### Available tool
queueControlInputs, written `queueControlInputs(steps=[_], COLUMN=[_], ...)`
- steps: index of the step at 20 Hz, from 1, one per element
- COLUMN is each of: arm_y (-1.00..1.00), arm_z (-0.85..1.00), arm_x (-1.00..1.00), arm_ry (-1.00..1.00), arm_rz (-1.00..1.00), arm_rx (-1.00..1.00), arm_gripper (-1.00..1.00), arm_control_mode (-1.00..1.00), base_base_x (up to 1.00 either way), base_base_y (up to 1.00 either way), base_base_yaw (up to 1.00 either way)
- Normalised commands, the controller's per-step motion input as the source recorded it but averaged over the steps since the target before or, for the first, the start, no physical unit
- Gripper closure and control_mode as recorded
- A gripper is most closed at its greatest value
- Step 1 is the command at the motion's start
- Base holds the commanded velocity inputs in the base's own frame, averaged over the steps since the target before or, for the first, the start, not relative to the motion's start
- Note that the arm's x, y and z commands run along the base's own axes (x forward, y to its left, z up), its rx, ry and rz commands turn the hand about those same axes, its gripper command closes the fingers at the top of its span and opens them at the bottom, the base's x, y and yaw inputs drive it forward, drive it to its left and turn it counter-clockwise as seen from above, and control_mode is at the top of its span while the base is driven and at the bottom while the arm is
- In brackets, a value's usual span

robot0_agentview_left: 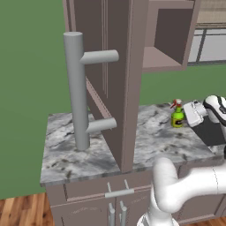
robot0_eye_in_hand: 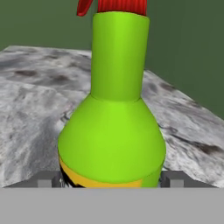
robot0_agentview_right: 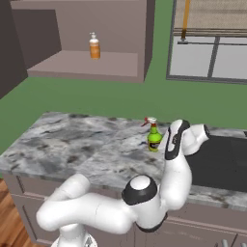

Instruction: Locate and retrieve the soap dispenser and spray from the cabinet. Place them next to the sink.

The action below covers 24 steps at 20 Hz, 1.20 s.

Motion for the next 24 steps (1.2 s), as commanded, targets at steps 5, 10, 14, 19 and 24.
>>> queueControlInputs(steps=[5,10,14,19,24], arm_y=[-0.11,-0.12,-0.17,-0.06,-0.02], arm_z=[-0.17,-0.09,-0.25,-0.27,-0.13], arm_x=[0.26,0.07,0.13,0.14,0.1], arm_ry=[0.02,0.01,0.01,0.0,-0.01], arm_rz=[0.1,0.0,0.0,0.0,0.01], arm_rx=[0.0,0.0,-0.01,0.0,0.01], arm_gripper=[1.0,1.0,1.0,1.0,1.0], arm_control_mode=[-1.0,-1.0,-1.0,-1.0,-1.0], base_base_x=[0.0,0.0,0.0,0.0,0.0], base_base_y=[0.0,0.0,0.0,0.0,0.0], base_base_yaw=[0.0,0.0,0.0,0.0,0.0])
